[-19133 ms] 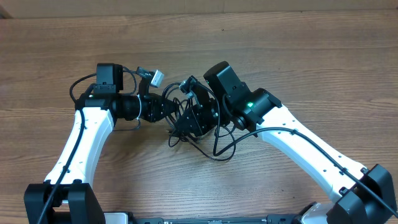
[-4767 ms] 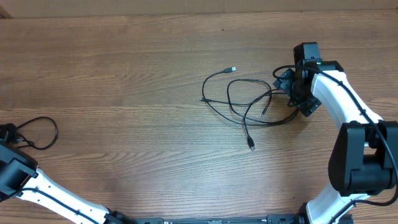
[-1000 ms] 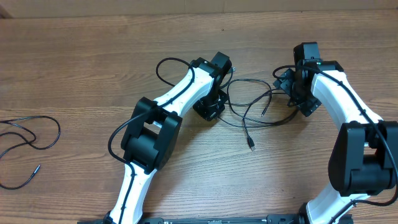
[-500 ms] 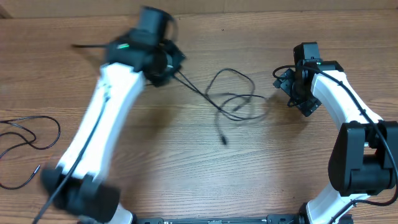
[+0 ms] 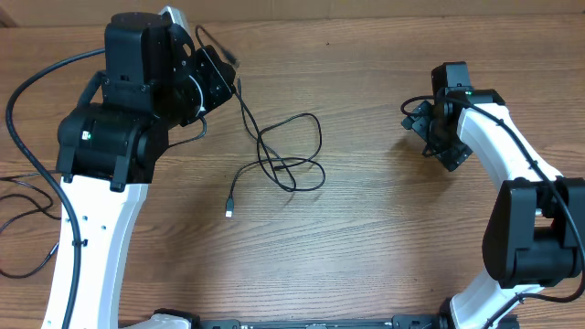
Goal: Untangle cables
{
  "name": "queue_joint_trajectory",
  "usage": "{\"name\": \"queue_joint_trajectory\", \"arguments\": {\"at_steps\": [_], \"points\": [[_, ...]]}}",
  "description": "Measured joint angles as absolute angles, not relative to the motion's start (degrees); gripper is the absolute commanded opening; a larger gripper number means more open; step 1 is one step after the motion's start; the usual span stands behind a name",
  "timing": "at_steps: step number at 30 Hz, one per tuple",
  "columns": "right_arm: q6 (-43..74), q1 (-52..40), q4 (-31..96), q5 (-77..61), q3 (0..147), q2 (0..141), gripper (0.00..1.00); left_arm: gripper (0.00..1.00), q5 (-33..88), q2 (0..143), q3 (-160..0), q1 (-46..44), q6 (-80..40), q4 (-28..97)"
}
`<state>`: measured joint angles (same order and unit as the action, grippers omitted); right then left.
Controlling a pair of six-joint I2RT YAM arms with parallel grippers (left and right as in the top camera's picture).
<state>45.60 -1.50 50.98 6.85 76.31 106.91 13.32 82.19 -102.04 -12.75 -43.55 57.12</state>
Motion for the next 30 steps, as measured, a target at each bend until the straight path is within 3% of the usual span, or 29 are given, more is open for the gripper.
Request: {"name": "queue_joint_trajectory", "arguments": {"at_steps": [8, 13, 21, 30], "points": [[45.2, -1.5, 60.2, -6.3, 76.2, 106.9, 1.00, 0.05, 16.3, 82.2, -102.0, -12.8, -40.5, 54.9], [38.1, -1.8, 63.8, -20.0, 76.1, 106.9, 0.98, 0.04, 21.9, 82.2, -102.0, -12.8, -36.1, 47.7], [28.7, -11.1, 56.3, -36.1, 76.1, 106.9, 1.00, 0.04, 29.7, 82.2, -102.0, -12.8, -34.0, 39.0], [42.9, -24.5, 44.2, -32.6, 76.1, 106.9, 1.00, 0.04, 34.4, 82.2, -102.0, -12.8, -35.1, 33.0]]}}
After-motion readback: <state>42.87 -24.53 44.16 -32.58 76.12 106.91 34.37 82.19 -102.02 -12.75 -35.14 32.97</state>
